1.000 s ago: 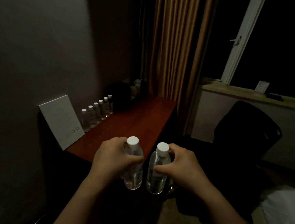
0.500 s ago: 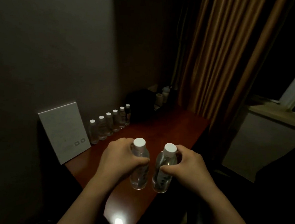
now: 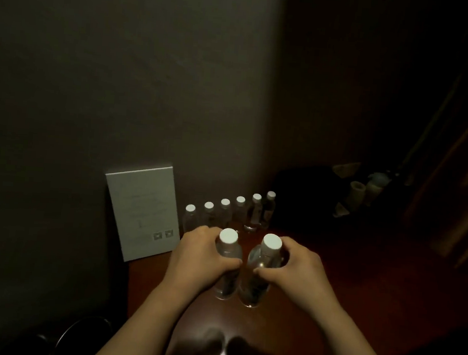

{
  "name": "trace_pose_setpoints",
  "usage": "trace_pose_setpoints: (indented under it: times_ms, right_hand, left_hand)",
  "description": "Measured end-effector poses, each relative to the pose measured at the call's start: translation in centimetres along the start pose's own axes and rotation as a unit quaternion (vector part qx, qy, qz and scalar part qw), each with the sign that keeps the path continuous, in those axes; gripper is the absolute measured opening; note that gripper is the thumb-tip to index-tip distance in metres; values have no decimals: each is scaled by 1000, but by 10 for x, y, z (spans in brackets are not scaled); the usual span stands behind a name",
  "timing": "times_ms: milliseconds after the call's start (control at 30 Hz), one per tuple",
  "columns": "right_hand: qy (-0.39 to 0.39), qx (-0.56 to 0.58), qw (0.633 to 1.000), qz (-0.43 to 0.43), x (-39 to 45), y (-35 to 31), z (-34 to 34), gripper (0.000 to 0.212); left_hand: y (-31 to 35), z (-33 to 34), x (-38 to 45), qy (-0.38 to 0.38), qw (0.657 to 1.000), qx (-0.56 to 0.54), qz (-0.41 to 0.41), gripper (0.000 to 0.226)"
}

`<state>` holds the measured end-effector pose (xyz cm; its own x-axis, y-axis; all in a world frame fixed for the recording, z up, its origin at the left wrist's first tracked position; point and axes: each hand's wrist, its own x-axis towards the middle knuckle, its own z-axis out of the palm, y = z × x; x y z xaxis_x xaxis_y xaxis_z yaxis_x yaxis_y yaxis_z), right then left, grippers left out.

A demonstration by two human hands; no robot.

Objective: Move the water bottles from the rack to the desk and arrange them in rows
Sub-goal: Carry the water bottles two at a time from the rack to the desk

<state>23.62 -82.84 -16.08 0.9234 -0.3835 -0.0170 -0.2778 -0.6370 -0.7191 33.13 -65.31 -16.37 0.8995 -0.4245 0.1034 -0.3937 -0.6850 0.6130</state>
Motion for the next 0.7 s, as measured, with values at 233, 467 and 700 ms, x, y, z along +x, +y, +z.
trace_pose_setpoints:
  times_ms: [233,467,700]
  right_hand:
    - [-33,21,999,-6,113,60,-15,51]
    - [-45,30,997,46,211,124,-8,55]
    - [-49,34,996,59,283,166,-7,42]
  left_hand:
    - [19,57,88,25,997,5,-70,41]
    - [26,120,157,19,993,-4,-113,36]
    - [14,180,210,-6,989,5,-145,47]
